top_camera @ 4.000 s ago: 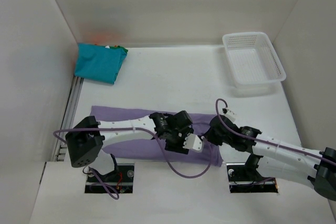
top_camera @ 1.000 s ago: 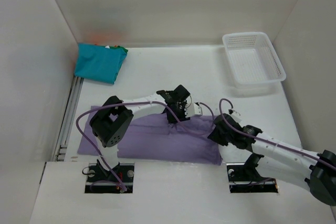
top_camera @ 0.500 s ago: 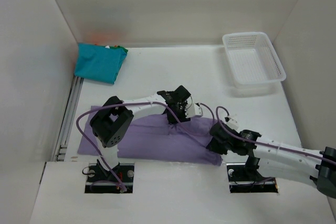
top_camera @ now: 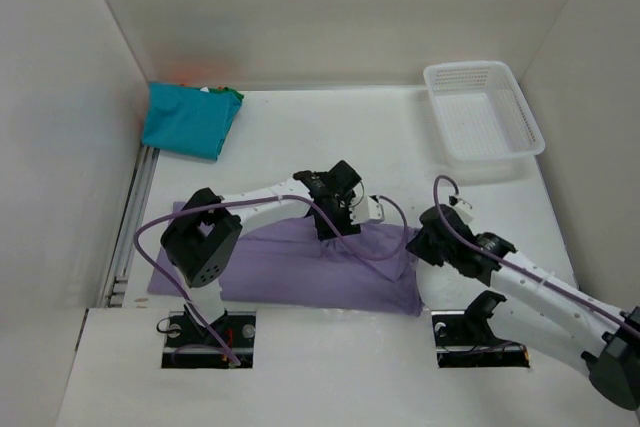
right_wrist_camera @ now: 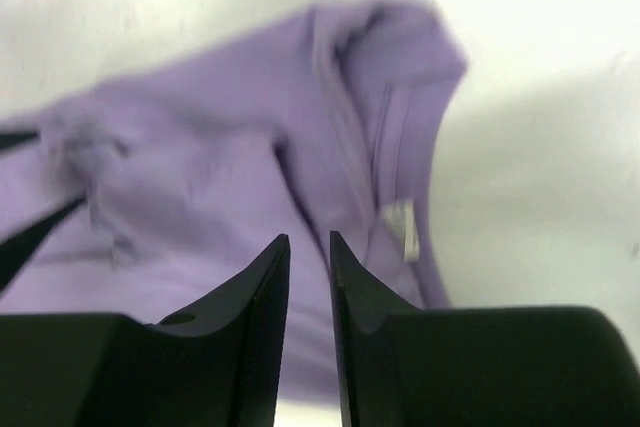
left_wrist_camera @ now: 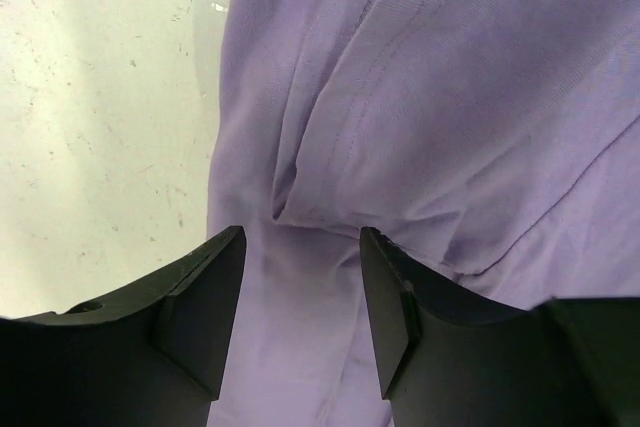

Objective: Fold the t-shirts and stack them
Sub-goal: Fold the other side of the tshirt into a rectangle

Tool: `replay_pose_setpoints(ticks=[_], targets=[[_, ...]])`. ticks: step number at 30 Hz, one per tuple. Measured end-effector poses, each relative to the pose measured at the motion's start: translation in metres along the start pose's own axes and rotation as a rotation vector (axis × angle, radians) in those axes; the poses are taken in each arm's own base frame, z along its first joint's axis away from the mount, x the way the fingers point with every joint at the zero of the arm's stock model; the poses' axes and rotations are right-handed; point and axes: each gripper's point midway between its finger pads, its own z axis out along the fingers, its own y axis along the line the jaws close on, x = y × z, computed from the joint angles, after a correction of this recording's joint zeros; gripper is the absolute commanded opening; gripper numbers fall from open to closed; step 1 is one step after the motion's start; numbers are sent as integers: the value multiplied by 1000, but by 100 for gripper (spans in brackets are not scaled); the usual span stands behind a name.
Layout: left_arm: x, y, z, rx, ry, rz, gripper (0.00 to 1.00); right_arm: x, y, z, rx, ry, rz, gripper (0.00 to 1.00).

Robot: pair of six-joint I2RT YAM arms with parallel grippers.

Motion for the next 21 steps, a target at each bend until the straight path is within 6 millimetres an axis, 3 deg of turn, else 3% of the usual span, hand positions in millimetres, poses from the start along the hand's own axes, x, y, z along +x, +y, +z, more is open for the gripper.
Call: replay_pose_setpoints(ticks=[6, 16, 21], targets=[[3, -2, -1, 4, 15, 1, 48, -29, 0, 29, 39, -17, -20, 34], [4, -3, 0, 7, 21, -1, 48, -23, 19, 36, -43, 37, -48, 35], [4, -3, 0, 7, 23, -3, 48, -13, 14, 48, -10, 89, -47, 39]])
